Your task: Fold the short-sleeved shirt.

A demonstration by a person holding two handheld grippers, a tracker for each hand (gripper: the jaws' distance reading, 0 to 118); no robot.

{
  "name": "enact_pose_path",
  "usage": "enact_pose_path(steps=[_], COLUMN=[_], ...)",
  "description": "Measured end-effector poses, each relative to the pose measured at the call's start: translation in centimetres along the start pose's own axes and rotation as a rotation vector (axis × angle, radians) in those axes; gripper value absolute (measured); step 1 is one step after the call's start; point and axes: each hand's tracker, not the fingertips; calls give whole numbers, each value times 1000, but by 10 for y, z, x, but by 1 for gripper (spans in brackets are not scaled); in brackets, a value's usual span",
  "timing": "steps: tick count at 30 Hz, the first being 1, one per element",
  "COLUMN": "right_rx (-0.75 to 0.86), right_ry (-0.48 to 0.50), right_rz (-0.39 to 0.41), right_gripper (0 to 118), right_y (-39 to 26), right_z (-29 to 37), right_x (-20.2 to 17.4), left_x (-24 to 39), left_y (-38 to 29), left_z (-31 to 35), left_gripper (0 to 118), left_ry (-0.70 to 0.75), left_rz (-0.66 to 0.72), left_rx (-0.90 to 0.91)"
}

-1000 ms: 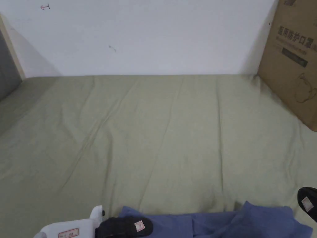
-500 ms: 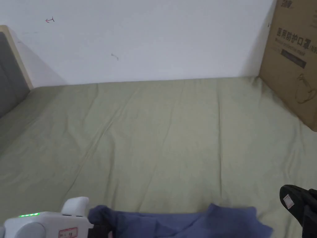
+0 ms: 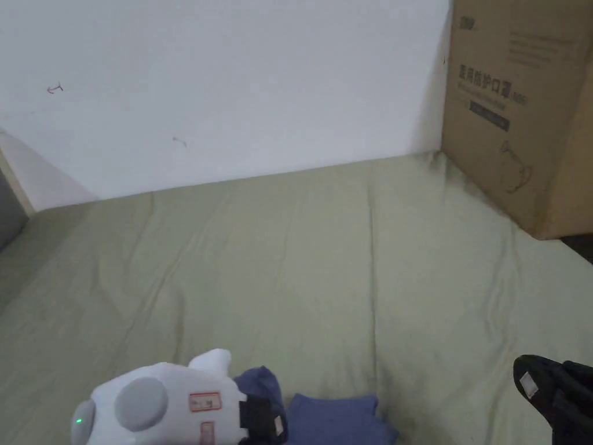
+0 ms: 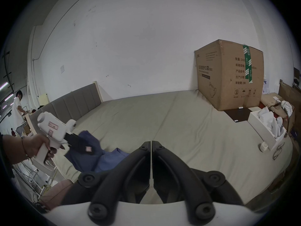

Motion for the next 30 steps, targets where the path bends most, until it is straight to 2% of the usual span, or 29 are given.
enact_pose_path(steps=[1, 2, 4, 5, 7, 11, 12, 13, 14, 15, 17, 19, 28, 30], right_rx=[0, 1, 2, 1, 0, 4, 8, 11, 12, 13, 12, 9, -15, -24], right_ry=[-8, -14, -22, -25, -34, -34, -30, -27, -26, -22, -14, -5, -19, -25], right_rz=[-6, -12, -21, -22, -17, -16, -20, -24, -26, -30, -34, -31, -8, -6], right_gripper=[2, 2, 2, 2, 2, 2, 2, 2, 2, 2, 2, 2, 2, 2], right_y=[1, 1, 2, 3, 3, 4, 4, 5, 5, 5, 5, 5, 1, -1], right_z=[3, 5, 9, 10, 11, 9, 7, 5, 3, 1, -1, -3, 3, 3], right_x=[2, 4, 8, 9, 11, 13, 13, 12, 12, 11, 9, 6, 3, 5], left_x=[10, 13, 16, 23, 23, 19, 19, 20, 23, 28, 39, 39, 17, 12], left_y=[2, 4, 6, 3, 2, -3, -7, -12, -16, -19, -27, -26, -39, -48], left_z=[-19, -32, -52, -57, -44, -8, 5, 17, 22, 23, 20, -3, -132, -144], left_gripper=[17, 41, 107, 118, 109, 108, 100, 80, 35, 2, 1, 1, 1, 1], left_ry=[-22, -36, -50, -56, -84, -81, -87, -86, -68, -29, 38, -21, -182, -195], left_rz=[-4, 0, 4, 10, 16, -24, -83, -153, -209, -271, -338, -335, -54, 35], left_rx=[-28, -38, -75, -90, -26, 44, 75, 127, 163, 179, 174, 107, -229, -184])
